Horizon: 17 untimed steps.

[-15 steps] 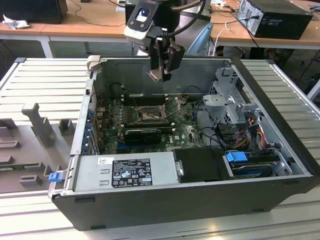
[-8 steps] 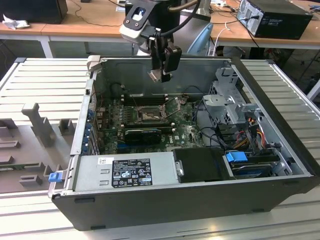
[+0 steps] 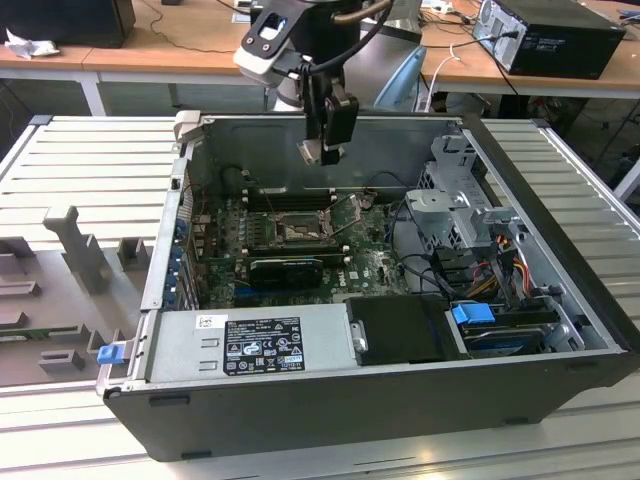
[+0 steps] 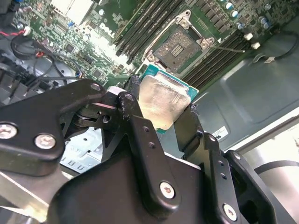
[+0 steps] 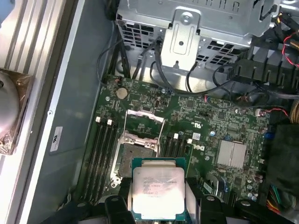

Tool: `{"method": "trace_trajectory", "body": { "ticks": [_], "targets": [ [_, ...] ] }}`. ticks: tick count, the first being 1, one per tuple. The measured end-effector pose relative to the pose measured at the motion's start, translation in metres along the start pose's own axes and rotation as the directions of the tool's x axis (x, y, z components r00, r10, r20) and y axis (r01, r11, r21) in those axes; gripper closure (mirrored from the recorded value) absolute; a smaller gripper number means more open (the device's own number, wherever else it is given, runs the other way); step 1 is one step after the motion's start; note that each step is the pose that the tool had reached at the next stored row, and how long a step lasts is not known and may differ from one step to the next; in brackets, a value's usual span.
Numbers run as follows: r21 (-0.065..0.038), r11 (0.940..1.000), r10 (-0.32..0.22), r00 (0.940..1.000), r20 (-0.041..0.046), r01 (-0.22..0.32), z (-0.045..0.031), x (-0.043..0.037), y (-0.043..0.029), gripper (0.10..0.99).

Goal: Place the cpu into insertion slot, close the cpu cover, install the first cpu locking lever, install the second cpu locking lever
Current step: 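Place the cpu into insertion slot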

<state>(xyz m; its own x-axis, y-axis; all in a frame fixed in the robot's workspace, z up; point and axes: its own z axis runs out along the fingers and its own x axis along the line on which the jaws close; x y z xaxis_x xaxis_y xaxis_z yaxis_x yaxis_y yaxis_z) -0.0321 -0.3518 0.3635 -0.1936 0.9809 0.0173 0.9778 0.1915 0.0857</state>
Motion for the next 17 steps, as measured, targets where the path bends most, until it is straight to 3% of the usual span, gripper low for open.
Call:
{"method": "trace_trajectory", "body": {
  "ticks": [3, 8, 17],
  "targets": [
    [-0.001, 0.9981, 0.061, 0.9981, 0.0057, -0.061, 0.0005, 0.0, 0.0, 0.549],
    [-0.003, 0.988, 0.154, 0.9879, 0.014, -0.154, 0.0023, 0.0001, -0.0005, 0.549],
    [-0.004, 0.987, 0.161, 0.9869, 0.0145, -0.161, 0.0092, 0.0004, -0.0034, 0.549]
  ]
}}
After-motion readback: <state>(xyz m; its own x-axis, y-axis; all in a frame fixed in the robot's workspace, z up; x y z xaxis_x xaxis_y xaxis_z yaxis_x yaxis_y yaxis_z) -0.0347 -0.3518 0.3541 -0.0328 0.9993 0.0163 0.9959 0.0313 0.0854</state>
